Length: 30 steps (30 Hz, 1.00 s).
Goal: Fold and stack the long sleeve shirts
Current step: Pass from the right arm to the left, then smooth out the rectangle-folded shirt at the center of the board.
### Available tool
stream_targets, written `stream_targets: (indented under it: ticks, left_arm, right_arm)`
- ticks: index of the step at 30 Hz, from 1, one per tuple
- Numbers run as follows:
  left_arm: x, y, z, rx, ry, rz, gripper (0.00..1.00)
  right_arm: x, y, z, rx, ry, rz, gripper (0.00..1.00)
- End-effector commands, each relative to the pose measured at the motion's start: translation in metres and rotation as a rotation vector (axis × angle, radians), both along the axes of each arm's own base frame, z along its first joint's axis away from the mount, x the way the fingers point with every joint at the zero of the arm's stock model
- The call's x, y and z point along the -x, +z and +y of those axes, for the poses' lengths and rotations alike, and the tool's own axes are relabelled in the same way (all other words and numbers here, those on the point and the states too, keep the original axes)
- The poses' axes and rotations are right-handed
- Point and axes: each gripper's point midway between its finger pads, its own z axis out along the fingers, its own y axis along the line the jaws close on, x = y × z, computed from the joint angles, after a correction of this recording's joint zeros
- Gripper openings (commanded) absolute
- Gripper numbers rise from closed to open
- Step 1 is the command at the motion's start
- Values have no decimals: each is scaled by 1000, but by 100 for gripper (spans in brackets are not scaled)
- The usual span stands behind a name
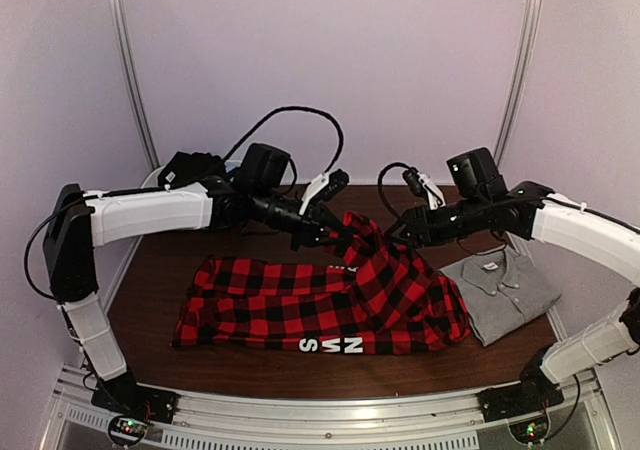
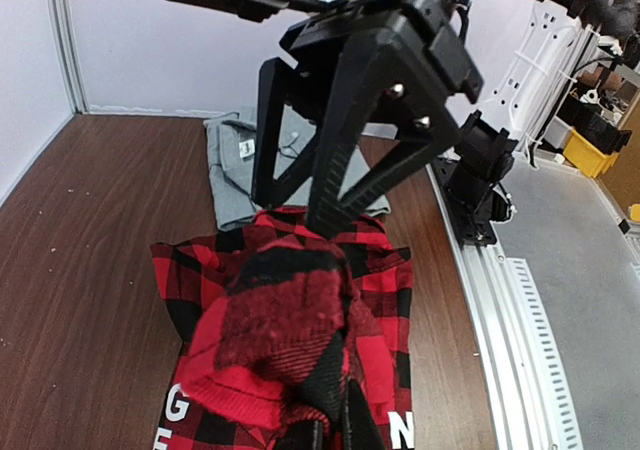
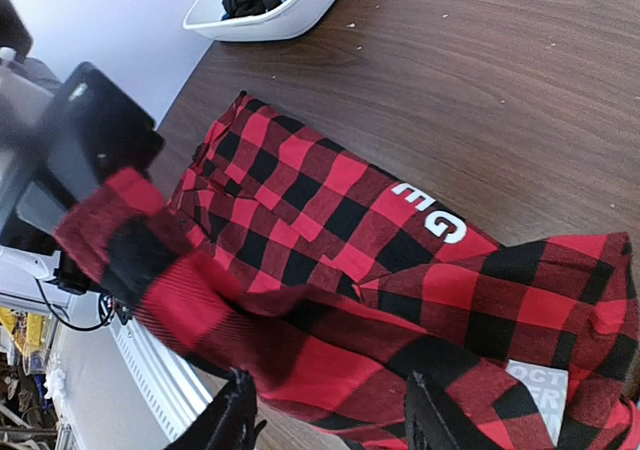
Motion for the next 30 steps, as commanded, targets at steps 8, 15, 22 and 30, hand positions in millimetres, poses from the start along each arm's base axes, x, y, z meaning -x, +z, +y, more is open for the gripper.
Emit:
stream_targets:
  ticks: [8,15,22,30]
  left_arm:
    - [74,84,3,-3,-150,-160,0]
    - [121,71,-5,-170,-245,-284,0]
    - [180,38,-5,-291,-409,-334,0]
    - [205,25,0,-349,-475,-364,0]
  right_arm:
    - [-27,36,-90,88,-292,-89,57]
    - [-45,6,-100,116,-318,-28,57]
    - [-55,-31,-98,149,-309,35,57]
    - [-59,-73,-94,175,-299,108,54]
